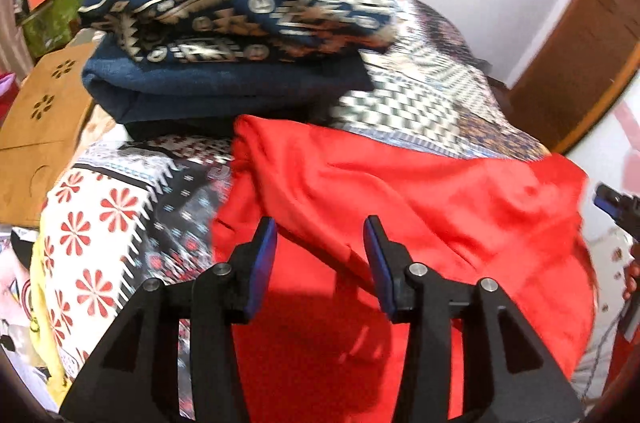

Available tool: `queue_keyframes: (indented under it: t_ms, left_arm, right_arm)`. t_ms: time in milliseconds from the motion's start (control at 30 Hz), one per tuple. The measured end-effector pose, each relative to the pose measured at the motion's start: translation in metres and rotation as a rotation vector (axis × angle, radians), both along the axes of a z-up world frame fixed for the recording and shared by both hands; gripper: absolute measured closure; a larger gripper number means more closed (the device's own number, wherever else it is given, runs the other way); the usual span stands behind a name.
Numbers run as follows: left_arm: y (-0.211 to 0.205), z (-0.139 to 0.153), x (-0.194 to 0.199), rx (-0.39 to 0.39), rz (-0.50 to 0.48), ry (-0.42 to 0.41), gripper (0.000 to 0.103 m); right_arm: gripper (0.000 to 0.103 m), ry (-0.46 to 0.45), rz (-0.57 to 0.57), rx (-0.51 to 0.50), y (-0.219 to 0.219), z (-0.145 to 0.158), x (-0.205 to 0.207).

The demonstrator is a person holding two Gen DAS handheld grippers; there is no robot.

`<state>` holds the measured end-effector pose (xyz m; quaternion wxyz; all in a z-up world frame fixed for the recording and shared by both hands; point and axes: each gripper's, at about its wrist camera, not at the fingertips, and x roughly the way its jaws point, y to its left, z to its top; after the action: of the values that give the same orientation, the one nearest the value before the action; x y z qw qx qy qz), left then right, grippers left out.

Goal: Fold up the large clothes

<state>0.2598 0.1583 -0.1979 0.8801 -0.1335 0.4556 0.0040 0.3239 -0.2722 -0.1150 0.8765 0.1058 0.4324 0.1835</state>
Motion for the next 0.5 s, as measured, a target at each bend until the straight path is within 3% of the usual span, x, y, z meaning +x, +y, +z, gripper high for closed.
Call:
queue_keyframes:
  t_ms: [100, 167, 333, 500]
  left_arm:
    - [-0.023, -0.002, -0.001, -0.049, -0.07, 0.011, 0.052]
    - [-0.037, -0.011, 0.001, -0.105, -0.104, 0.033, 0.04]
    - [-0.064, -0.05, 0.015, -0.278, -0.139, 0.158, 0.039]
    - [-0.075, -0.069, 0.021, -0.448, -0.159, 0.199, 0.039]
  right_arm:
    - [0.052, 0.017, 0.089, 0.007, 0.017, -0.007, -0.005]
    - [0.052, 0.048, 0.108, 0.002, 0.028, -0.02, -0.003]
    - [0.052, 0.129, 0.137, 0.005, 0.048, -0.048, 0.003]
    - [0.051, 0.16, 0.156, 0.03, 0.056, -0.057, 0.006]
